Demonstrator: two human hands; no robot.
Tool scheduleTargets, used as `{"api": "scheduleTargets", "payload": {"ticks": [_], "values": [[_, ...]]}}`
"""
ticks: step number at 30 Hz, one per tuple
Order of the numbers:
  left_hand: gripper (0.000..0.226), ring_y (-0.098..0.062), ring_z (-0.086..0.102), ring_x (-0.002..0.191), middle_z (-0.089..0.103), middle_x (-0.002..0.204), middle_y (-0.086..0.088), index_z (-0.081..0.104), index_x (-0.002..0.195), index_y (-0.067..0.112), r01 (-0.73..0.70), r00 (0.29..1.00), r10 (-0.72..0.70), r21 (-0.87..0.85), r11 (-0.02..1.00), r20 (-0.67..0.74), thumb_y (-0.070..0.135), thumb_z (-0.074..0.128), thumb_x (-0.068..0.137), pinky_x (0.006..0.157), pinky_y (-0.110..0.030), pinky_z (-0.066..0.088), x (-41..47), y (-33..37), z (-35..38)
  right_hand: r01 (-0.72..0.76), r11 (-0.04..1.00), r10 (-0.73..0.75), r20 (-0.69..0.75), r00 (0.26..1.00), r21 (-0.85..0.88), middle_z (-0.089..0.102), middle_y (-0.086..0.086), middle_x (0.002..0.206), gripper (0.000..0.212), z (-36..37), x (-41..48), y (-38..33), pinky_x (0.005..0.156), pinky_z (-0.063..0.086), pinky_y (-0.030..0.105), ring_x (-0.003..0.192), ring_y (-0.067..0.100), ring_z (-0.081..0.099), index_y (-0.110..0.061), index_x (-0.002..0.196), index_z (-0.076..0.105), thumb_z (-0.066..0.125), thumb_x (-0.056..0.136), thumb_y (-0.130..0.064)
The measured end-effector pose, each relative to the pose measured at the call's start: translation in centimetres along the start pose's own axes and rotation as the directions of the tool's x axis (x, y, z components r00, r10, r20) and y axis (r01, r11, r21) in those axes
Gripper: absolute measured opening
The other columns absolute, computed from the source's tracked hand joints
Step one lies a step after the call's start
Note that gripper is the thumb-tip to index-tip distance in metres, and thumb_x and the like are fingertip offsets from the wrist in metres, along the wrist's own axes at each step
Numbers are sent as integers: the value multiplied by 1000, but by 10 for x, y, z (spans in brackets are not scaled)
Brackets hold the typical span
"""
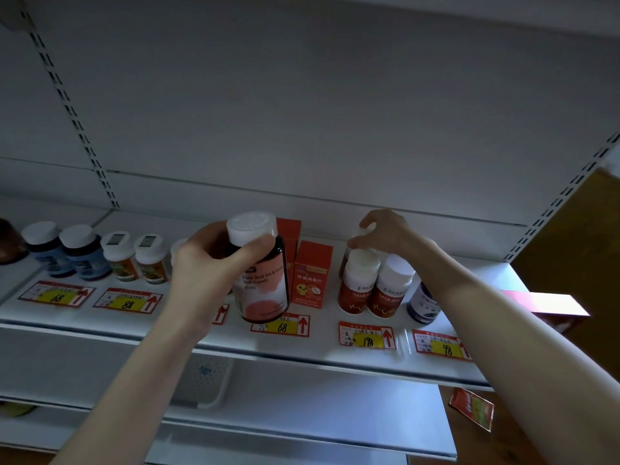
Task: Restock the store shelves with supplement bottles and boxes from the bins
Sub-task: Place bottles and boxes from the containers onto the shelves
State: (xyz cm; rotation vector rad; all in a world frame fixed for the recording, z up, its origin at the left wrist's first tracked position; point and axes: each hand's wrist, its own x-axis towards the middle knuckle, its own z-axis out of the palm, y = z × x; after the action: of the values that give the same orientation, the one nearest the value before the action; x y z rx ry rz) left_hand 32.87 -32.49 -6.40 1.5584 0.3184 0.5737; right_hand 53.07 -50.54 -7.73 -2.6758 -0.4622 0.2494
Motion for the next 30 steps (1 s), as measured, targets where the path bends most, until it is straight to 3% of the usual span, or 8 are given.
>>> {"api": "scheduleTargets", "payload": {"ticks": [6, 9, 12, 15, 20, 24, 26, 30], "values": [[41, -1, 67, 79, 71, 86, 9, 65, 91, 26, 12, 1000, -13, -2, 1000, -18, 37, 72, 52, 66, -20, 46, -1, 3, 5, 12, 1000, -12, 8, 1000, 6, 51, 5, 130, 56, 1, 8, 7, 88, 37, 30, 116, 23, 48, -16, 121, 53, 71, 75, -42], [48, -4, 67, 80, 72, 87, 7, 66, 92, 26, 27, 999, -27, -1, 1000, -18, 37, 84, 50, 65, -24, 48, 1, 2, 5, 39, 999, -36, -93, 995, 36, 51, 5, 131, 53, -3, 6, 3, 89, 41, 31, 117, 23, 50, -16, 123, 53, 67, 79, -42], [49, -11, 69, 78, 73, 84, 7, 68, 92, 27, 40, 999, -40, 0, 999, -18, 45, 79, 49, 62, -30, 51, 4, 5, 3, 245, 932, -166, -288, 943, 265, 64, 3, 112, 31, -7, -8, -22, 78, 42, 11, 96, 9, 59, -15, 112, 62, 64, 84, -29], [37, -10, 68, 73, 73, 78, 5, 68, 90, 23, 38, 997, -40, -34, 999, -65, 39, 75, 57, 56, -22, 50, 8, 11, -3, 463, 779, -343, -330, 879, 423, 64, -15, 85, 5, -1, -35, -59, 66, 38, -1, 72, -12, 56, -22, 90, 66, 62, 86, -20], [10, -5, 66, 66, 70, 69, 11, 66, 85, 23, 5, 971, -3, 5, 1000, -238, 31, 66, 81, 50, -18, 49, 11, 30, -31, 557, 572, -585, -177, 792, 602, 62, -20, 92, 15, 27, -68, -112, 76, 44, 3, 86, -12, 58, -26, 99, 63, 64, 84, -27], [27, -7, 67, 72, 69, 74, 8, 67, 84, 22, 8, 941, 14, 64, 998, -339, 47, 60, 79, 62, -27, 53, 3, 39, -67, 503, 480, -676, -62, 734, 718, 64, -15, 106, 31, 52, -79, -154, 88, 51, 22, 99, -2, 61, -31, 109, 58, 62, 79, -39], [38, -12, 67, 79, 70, 81, 2, 68, 88, 16, 44, 938, -38, 10, 999, -344, 50, 53, 81, 67, -26, 55, -4, 40, -95, 470, 444, -708, -23, 706, 762, 65, -14, 106, 37, 63, -81, -175, 89, 51, 29, 101, 2, 62, -33, 110, 57, 59, 75, -45], [30, -14, 66, 95, 71, 100, -3, 63, 108, 5, 10, 973, -39, -128, 992, -227, 23, 60, 83, 76, -17, 52, -31, 38, -154, 289, 349, -740, 73, 668, 892, 69, -9, 94, 24, 84, -83, -224, 80, 56, 40, 93, 19, 68, -34, 105, 56, 54, 80, -33]]}}
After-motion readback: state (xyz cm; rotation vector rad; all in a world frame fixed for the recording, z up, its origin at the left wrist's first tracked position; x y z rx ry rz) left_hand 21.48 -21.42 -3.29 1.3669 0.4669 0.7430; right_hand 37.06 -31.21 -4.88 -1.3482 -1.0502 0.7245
